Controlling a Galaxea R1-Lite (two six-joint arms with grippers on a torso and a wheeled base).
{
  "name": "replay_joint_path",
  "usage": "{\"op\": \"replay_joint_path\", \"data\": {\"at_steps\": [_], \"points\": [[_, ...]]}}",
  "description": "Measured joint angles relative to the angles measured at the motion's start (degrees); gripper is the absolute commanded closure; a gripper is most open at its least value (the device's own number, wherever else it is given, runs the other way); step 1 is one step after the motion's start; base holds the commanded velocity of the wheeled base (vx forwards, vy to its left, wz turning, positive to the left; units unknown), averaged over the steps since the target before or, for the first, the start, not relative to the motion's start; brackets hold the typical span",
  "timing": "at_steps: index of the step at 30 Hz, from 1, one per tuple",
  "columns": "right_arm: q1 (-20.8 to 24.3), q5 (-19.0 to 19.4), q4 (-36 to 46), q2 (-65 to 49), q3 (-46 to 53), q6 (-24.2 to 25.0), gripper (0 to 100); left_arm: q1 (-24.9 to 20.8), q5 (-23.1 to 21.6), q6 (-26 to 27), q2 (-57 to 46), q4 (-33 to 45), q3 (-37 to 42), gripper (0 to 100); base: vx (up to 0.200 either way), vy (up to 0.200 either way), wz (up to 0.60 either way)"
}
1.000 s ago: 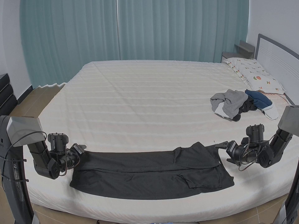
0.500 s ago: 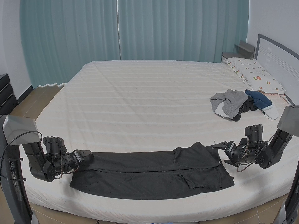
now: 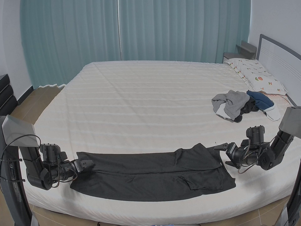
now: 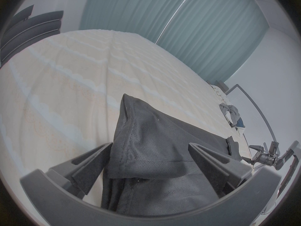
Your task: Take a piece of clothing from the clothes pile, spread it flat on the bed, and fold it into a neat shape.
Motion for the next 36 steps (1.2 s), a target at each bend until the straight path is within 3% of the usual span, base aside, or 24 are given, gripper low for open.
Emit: {"op": "replay_joint_path", "data": {"at_steps": [8,9,27,31,36], "points": [[0.1,0.0,0.0,0.1,0.0,0.0,0,-0.6,0.1,0.8,1.4,-2.6,2.0,0,0.000,0.000,0.00],[0.1,0.0,0.0,0.1,0.0,0.0,0,-0.7,0.1,0.8,1.5,-2.6,2.0,100,0.000,0.000,0.00],[-0.7,0.3,0.0,0.1,-0.2,0.0,0,-0.6,0.9,0.5,1.9,-4.4,3.9,100,0.000,0.000,0.00],[-2.2,2.1,-0.1,-0.3,-0.3,0.0,0,-0.6,0.8,0.2,1.9,-7.2,5.0,100,0.000,0.000,0.00],[-4.0,4.1,-0.3,-0.7,-0.6,0.2,0,-0.6,0.8,0.0,2.0,-7.5,5.5,100,-0.200,0.000,0.00]]}}
